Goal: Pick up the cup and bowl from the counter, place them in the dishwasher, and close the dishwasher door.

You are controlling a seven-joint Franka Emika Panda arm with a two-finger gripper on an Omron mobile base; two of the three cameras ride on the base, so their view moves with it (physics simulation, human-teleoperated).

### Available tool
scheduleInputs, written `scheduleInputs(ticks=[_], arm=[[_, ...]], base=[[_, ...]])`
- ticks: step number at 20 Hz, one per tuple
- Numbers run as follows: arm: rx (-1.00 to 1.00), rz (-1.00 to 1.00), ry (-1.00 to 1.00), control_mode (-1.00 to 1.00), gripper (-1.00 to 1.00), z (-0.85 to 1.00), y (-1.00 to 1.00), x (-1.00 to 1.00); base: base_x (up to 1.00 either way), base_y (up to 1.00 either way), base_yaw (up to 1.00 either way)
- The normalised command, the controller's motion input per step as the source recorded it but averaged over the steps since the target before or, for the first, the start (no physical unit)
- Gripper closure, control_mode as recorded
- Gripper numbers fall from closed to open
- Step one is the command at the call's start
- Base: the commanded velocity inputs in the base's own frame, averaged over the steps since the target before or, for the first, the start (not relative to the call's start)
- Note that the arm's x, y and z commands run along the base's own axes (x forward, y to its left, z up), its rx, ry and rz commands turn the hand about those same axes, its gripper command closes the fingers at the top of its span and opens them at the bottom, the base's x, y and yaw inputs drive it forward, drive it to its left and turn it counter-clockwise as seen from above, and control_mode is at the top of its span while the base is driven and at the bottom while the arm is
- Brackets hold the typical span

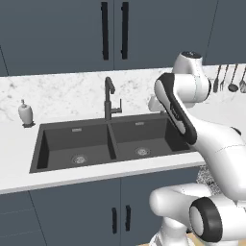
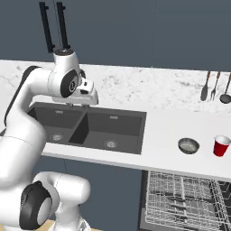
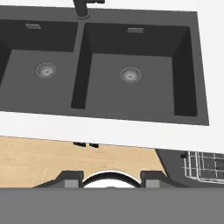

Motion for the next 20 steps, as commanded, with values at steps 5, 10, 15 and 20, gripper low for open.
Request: scheduleInputs(ticks=[5, 10, 15, 20], arm=[[0.0, 0.0, -0.01, -1.0, -1.0, 0.0, 0.0, -0.36], [0.0, 0.0, 0.0, -1.0, -1.0, 0.0, 0.0, -0.79], [0.0, 0.0, 0.0, -1.0, -1.0, -0.01, 0.0, -0.75], [0.0, 0.0, 0.0, -1.0, -1.0, -0.27, 0.0, -0.32]], base=[[0.0, 0.0, 0.0], [0.0, 0.0, 0.0], [0.0, 0.0, 0.0], [0.0, 0.0, 0.0]])
